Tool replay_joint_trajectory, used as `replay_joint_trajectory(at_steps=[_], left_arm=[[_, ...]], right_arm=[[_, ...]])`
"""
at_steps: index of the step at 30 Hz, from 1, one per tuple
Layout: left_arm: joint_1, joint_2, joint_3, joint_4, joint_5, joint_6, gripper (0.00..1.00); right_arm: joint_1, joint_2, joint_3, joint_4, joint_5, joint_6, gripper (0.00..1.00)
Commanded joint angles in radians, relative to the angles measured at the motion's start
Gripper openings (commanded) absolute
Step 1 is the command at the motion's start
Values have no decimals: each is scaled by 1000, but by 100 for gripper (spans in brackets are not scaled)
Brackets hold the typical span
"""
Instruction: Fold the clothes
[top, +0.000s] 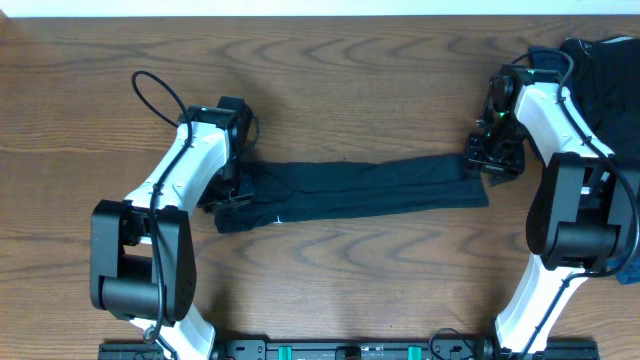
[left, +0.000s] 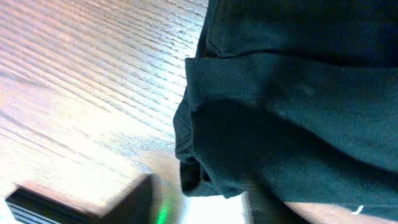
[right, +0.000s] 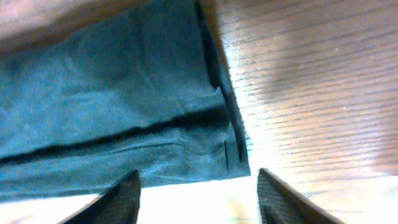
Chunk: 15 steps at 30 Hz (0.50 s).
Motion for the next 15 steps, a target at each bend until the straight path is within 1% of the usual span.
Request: replay_joint_trajectory(at_steps=[1,4,7,9,10,11,12,13,14,15], left_arm=[[20,-10,20,-5,-8,13,75],[40,-12,83,-18,25,11,76],[45,-25,151,-29,105,13,76],[43,-37,174,-27,138,14,73],[43,-43,176,-24,152,14,68],[40,-45,176,-24,167,14,60],[37,-45,174,-24,180,14,47],[32,-44,167,-24,185,14,30],[25,-43,157,-19,185,14,15],[19,-40,146,-8,183,15,6]], right_arm=[[-5,-6,50,-5,-10,2,64],[-3,-6,143,-50,-94,0,62],[13,-6,229,-101,-201,-61,57],[33,-6,257,-124,-255,-90,46],[46,-7,259,-132,-278,-100,38],[58,-7,259,-138,-291,-105,25],[74,-6,254,-144,-295,-104,11],[90,-6,243,-144,-295,-104,3],[111,-6,229,-141,-294,-104,1],[130,-6,217,-135,-294,-104,1]])
